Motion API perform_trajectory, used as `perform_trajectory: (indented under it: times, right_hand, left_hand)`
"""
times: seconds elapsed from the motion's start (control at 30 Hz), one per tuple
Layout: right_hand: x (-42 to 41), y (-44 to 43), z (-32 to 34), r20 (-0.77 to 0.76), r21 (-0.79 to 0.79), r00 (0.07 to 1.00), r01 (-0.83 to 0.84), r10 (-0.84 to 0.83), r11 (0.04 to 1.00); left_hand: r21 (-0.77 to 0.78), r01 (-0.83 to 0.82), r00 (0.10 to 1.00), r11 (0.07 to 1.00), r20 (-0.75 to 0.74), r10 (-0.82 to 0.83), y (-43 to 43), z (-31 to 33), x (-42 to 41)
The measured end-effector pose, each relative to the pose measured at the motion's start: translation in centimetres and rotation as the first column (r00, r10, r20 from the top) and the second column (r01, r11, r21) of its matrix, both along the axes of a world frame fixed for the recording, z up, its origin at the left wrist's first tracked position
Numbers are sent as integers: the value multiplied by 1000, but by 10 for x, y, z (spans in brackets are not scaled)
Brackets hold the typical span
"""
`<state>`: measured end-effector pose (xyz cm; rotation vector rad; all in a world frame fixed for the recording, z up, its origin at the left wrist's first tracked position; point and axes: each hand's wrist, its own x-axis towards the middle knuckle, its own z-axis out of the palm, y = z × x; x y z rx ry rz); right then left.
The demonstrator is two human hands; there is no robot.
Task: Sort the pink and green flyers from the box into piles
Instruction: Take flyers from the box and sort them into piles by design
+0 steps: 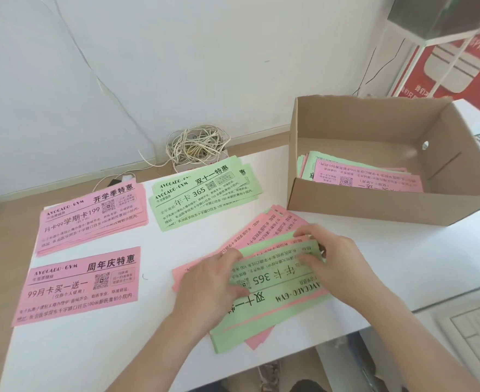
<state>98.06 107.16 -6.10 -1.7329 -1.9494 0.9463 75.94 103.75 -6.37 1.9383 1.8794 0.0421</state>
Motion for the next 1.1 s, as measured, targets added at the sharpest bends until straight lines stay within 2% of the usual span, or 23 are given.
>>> perform_trajectory:
  times: [0.1,0.17,0.23,0.3,0.33,0.37,0.4,0.43,0.53,0.6,0.63,0.73,0.83,0.93,1.0,1.1]
  right_hand:
    - [9,2,-2,5,36,999,44,-45,998]
    - [14,3,-4,-13,-40,999,43,-44,998]
    - [16,0,-4,-133,-155,989,48,-69,987]
    - [15,-6,3,-318,-218,937,77,-145,973]
    - [13,-10,9,-447,-266,870,93,-208,959]
    - [9,-15,14,-550,-319,793,91,-262,943]
    - [3,-19,18,-615,-352,734,74,-290,933]
    - [-4,-22,20,-641,-361,712,50,-286,931]
    - [-31,-29,24,-649,-325,726,6,-227,946]
    - [-40,-28,26,-612,-276,758,61,-224,959]
    - [-41,-25,26,-591,-253,774,89,-227,963]
    - [-39,-15,26,-527,-222,834,52,-165,974]
    - [-35,-1,19,-365,-170,930,-17,-47,985]
    - [-34,12,14,-136,-131,990,-44,26,990]
    - [-33,17,17,89,-123,991,-85,97,989]
    - [-32,23,17,337,-38,929,-148,152,988]
  left_hand:
    - [-47,-116,988,992,94,120,3,4,-2]
    - [-53,-146,981,988,120,152,1,5,-4]
    - [-41,-207,957,977,197,211,-1,6,-7]
    - [-34,-324,887,946,337,316,-2,12,-10]
    - [-49,-397,815,917,441,376,-3,15,-11]
    - [-86,-468,707,879,561,431,-5,19,-10]
    - [-143,-526,571,838,671,472,-8,23,-7]
    - [-197,-568,442,799,746,498,-12,25,-2]
    - [-303,-647,176,699,833,524,-27,25,20]
    - [-335,-665,90,668,851,517,-36,19,28]
    - [-321,-671,105,669,851,515,-39,17,29]
    - [-207,-681,282,702,811,512,-43,15,19]
    - [-136,-645,440,752,739,510,-40,18,2]
    - [2,-583,688,812,532,493,-34,17,-20]
    - [107,-494,829,863,357,430,-30,21,-36]
    - [188,-312,943,931,181,280,-17,43,-61]
